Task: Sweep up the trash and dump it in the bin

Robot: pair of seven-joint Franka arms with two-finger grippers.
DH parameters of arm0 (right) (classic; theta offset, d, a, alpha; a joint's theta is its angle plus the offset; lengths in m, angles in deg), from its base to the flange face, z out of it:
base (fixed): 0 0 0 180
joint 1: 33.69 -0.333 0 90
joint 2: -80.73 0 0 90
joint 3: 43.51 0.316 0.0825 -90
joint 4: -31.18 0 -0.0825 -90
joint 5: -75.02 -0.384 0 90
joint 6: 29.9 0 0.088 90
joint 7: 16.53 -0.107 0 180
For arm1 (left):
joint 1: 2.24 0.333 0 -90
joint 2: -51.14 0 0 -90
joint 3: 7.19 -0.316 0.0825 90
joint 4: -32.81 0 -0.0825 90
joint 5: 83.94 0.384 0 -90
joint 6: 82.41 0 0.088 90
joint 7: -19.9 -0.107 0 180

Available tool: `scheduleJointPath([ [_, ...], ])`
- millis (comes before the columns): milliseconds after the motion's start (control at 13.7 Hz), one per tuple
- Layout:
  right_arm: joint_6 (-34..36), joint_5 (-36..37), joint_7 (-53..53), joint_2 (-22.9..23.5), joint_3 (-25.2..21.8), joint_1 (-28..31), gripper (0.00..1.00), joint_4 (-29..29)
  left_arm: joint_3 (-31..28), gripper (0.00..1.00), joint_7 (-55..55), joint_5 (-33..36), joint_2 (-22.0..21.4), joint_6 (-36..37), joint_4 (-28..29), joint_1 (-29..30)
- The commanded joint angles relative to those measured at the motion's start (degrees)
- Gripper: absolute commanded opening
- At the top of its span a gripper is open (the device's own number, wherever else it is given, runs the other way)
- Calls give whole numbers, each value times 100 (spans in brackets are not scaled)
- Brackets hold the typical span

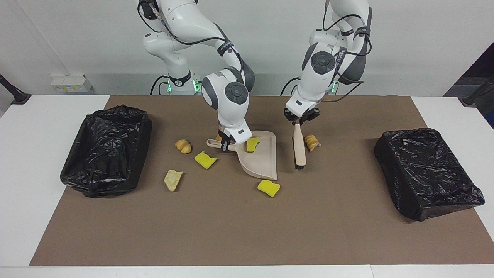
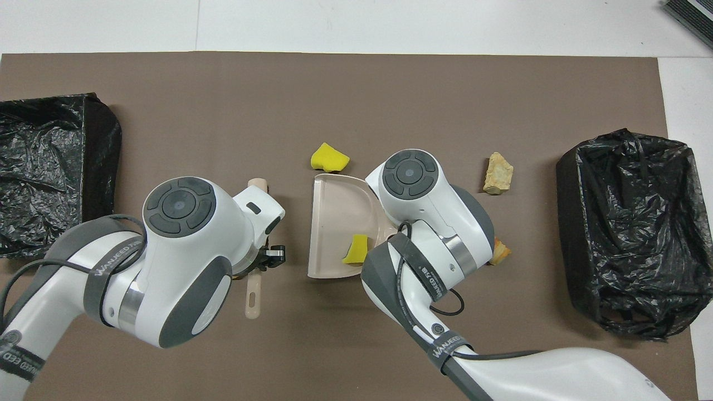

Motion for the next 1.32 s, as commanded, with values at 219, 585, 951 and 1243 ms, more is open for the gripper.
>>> scheduleJointPath([
  [219,-197,-25,-194,-49,21,20,0,145,66,0,2296,251,-521,350,704,387],
  [585,-127,-25,-325,-67,21,20,0,171,101,0,2279,251,-1200,-710,2253,-140],
  [951,-127,-25,-361,-67,22,20,0,171,110,0,1061,50,-551,-1513,1711,-378],
  [1243,-127,-25,-370,-67,13,20,0,171,145,0,-6,-425,-373,-1959,1463,-763],
])
